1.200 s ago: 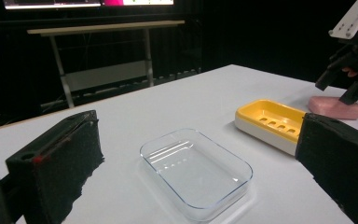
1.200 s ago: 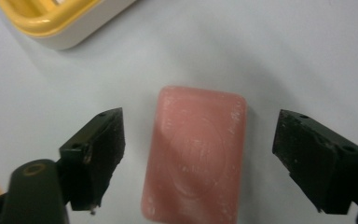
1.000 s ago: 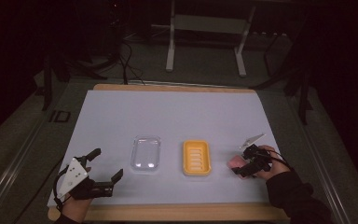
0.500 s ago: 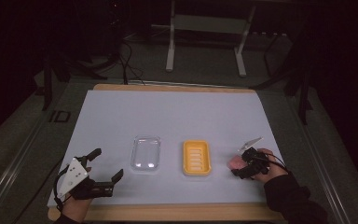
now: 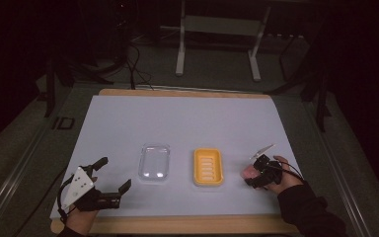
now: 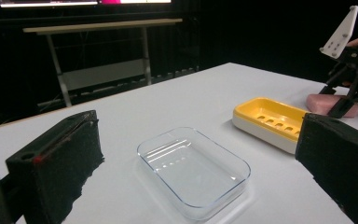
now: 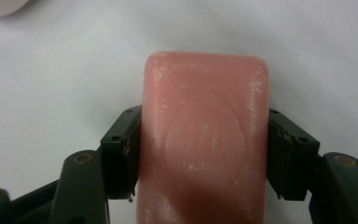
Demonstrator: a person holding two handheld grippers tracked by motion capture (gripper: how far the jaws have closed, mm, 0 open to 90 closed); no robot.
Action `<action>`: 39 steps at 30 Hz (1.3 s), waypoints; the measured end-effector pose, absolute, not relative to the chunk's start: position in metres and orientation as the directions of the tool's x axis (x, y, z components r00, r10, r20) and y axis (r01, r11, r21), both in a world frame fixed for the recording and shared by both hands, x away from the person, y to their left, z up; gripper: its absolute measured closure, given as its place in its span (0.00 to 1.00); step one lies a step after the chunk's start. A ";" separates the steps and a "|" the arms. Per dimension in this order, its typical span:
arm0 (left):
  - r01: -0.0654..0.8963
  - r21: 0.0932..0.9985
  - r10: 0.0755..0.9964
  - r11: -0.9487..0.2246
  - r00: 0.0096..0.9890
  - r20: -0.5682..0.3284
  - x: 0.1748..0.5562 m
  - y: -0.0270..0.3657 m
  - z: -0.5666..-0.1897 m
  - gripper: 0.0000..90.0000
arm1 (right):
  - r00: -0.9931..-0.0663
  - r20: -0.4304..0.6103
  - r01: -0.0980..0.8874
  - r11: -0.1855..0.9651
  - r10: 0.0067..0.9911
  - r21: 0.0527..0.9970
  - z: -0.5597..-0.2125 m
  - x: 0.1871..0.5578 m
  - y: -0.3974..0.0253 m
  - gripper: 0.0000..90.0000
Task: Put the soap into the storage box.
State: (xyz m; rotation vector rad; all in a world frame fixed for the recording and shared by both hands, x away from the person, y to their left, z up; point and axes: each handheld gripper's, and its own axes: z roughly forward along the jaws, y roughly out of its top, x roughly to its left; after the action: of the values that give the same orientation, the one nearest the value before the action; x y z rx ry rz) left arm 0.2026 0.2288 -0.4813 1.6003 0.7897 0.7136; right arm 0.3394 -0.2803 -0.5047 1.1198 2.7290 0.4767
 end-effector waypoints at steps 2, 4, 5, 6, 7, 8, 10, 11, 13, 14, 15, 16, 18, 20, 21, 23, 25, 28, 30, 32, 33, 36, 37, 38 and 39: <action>0.112 0.987 0.812 -0.117 0.583 0.030 0.202 0.229 -0.481 0.01 | -0.678 -0.025 0.687 0.646 0.735 0.332 -0.503 0.339 -0.277 0.41; 0.113 0.987 0.812 -0.115 0.583 0.028 0.202 0.229 -0.481 0.01 | -0.648 -0.033 0.715 0.623 0.761 0.316 -0.502 0.338 -0.275 0.41; 0.113 0.987 0.811 -0.115 0.584 0.028 0.203 0.229 -0.481 0.01 | -0.628 -0.041 0.733 0.609 0.777 0.304 -0.500 0.338 -0.273 0.41; 0.113 0.987 0.811 -0.116 0.584 0.028 0.202 0.228 -0.481 0.01 | -0.611 -0.049 0.747 0.596 0.790 0.294 -0.500 0.338 -0.271 0.41; 0.112 0.987 0.810 -0.117 0.586 0.030 0.202 0.228 -0.481 0.01 | -0.593 -0.057 0.761 0.582 0.803 0.286 -0.498 0.338 -0.269 0.41; 0.112 0.987 0.810 -0.117 0.586 0.030 0.202 0.228 -0.481 0.01 | -0.568 -0.052 0.780 0.557 0.821 0.283 -0.498 0.339 -0.268 0.41; 0.109 0.987 0.809 -0.115 0.588 0.030 0.202 0.228 -0.481 0.01 | -0.530 -0.046 0.811 0.522 0.847 0.264 -0.497 0.341 -0.267 0.41; 0.108 0.988 0.809 -0.113 0.588 0.028 0.201 0.228 -0.481 0.01 | -0.514 -0.057 0.819 0.510 0.856 0.264 -0.496 0.341 -0.266 0.41; 0.110 0.988 0.809 -0.112 0.587 0.027 0.201 0.228 -0.481 0.01 | -0.475 -0.065 0.842 0.475 0.877 0.257 -0.494 0.342 -0.267 0.41; 0.110 0.988 0.809 -0.111 0.587 0.026 0.202 0.229 -0.481 0.01 | -0.454 -0.054 0.854 0.452 0.889 0.258 -0.493 0.343 -0.267 0.41; 0.111 0.988 0.809 -0.110 0.587 0.024 0.202 0.229 -0.481 0.01 | -0.433 -0.045 0.865 0.429 0.900 0.259 -0.492 0.343 -0.268 0.41; 0.111 0.988 0.809 -0.109 0.588 0.023 0.202 0.228 -0.481 0.01 | -0.418 -0.052 0.870 0.416 0.907 0.263 -0.491 0.343 -0.268 0.41; 0.109 0.988 0.807 -0.109 0.590 0.024 0.202 0.228 -0.481 0.01 | -0.397 -0.071 0.877 0.400 0.915 0.267 -0.489 0.342 -0.266 0.41; 0.107 0.988 0.806 -0.108 0.592 0.024 0.201 0.228 -0.481 0.01 | -0.369 -0.059 0.887 0.371 0.927 0.276 -0.487 0.342 -0.265 0.41; 0.106 0.989 0.805 -0.107 0.592 0.024 0.201 0.227 -0.481 0.01 | -0.360 -0.047 0.890 0.358 0.932 0.282 -0.486 0.342 -0.265 0.41; 0.107 0.989 0.805 -0.106 0.592 0.023 0.202 0.227 -0.481 0.01 | -0.331 -0.026 0.900 0.324 0.943 0.293 -0.485 0.343 -0.264 0.41; 0.107 0.988 0.806 -0.107 0.592 0.023 0.202 0.227 -0.481 0.01 | -0.309 -0.027 0.905 0.302 0.951 0.300 -0.484 0.343 -0.263 0.41; 0.108 0.988 0.805 -0.109 0.593 0.024 0.203 0.227 -0.481 0.01 | -0.274 -0.011 0.914 0.264 0.962 0.309 -0.481 0.343 -0.259 0.41; 0.106 0.988 0.804 -0.108 0.594 0.024 0.203 0.226 -0.481 0.01 | -0.257 0.000 0.918 0.244 0.967 0.312 -0.478 0.343 -0.257 0.41; 0.107 0.988 0.804 -0.110 0.594 0.025 0.203 0.226 -0.481 0.01 | -0.248 -0.013 0.918 0.239 0.969 0.316 -0.475 0.343 -0.255 0.41; 0.107 0.988 0.804 -0.111 0.594 0.025 0.203 0.226 -0.481 0.01 | -0.244 -0.015 0.918 0.236 0.970 0.319 -0.473 0.343 -0.254 0.41; 0.109 0.988 0.804 -0.114 0.594 0.027 0.204 0.226 -0.481 0.01 | -0.233 -0.015 0.919 0.225 0.972 0.324 -0.468 0.344 -0.252 0.41; 0.109 0.988 0.804 -0.114 0.595 0.027 0.204 0.226 -0.481 0.01 | -0.229 -0.015 0.916 0.221 0.973 0.335 -0.463 0.345 -0.249 0.41; 0.109 0.987 0.803 -0.114 0.595 0.027 0.204 0.225 -0.481 0.01 | -0.228 -0.016 0.915 0.220 0.973 0.338 -0.461 0.345 -0.247 0.41; 0.110 0.987 0.804 -0.114 0.594 0.027 0.204 0.225 -0.481 0.01 | -0.227 -0.014 0.913 0.218 0.974 0.346 -0.458 0.345 -0.246 0.41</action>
State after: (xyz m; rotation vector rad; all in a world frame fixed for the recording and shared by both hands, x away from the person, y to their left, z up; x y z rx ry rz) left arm 0.2039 0.2255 -0.4808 1.5988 0.7840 0.7066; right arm 0.3452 -0.2457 -0.4576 1.7911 2.2627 0.3911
